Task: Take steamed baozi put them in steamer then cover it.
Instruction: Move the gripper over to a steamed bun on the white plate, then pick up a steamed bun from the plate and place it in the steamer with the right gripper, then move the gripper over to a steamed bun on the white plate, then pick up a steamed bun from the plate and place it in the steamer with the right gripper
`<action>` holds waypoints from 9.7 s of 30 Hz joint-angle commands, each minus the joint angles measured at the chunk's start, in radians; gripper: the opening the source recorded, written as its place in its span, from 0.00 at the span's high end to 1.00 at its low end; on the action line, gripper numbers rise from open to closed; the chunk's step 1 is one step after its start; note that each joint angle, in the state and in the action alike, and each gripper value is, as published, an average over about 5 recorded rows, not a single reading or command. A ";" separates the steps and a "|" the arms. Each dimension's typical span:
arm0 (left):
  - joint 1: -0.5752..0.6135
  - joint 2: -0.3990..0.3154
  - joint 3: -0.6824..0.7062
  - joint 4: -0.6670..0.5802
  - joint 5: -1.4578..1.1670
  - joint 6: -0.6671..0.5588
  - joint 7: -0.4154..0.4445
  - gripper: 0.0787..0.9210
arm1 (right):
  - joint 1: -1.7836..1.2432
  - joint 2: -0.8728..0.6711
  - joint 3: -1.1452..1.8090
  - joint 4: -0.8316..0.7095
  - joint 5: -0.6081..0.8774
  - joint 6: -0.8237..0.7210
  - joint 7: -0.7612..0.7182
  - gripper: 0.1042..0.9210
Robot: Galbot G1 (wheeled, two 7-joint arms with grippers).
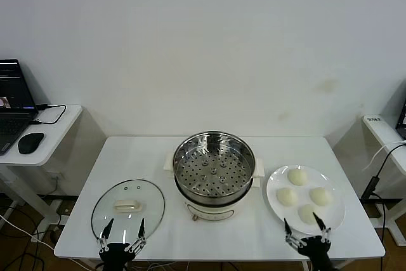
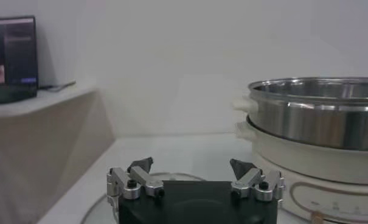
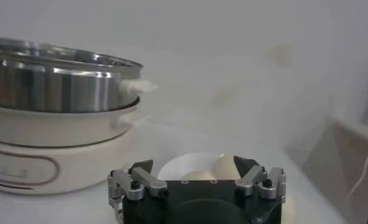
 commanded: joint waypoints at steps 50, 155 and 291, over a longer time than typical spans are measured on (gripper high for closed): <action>-0.072 0.006 -0.041 0.015 0.150 0.203 0.006 0.12 | 1.632 -0.638 -1.344 -0.914 -0.220 -0.127 -0.913 0.12; -0.103 0.057 -0.121 -0.019 0.085 0.211 0.015 0.12 | 2.244 -0.001 -2.114 -0.967 -0.276 0.422 -0.750 0.34; -0.116 0.086 -0.168 -0.079 0.058 0.223 0.016 0.12 | 2.406 -0.271 -2.015 -0.423 0.633 -0.710 -0.672 0.41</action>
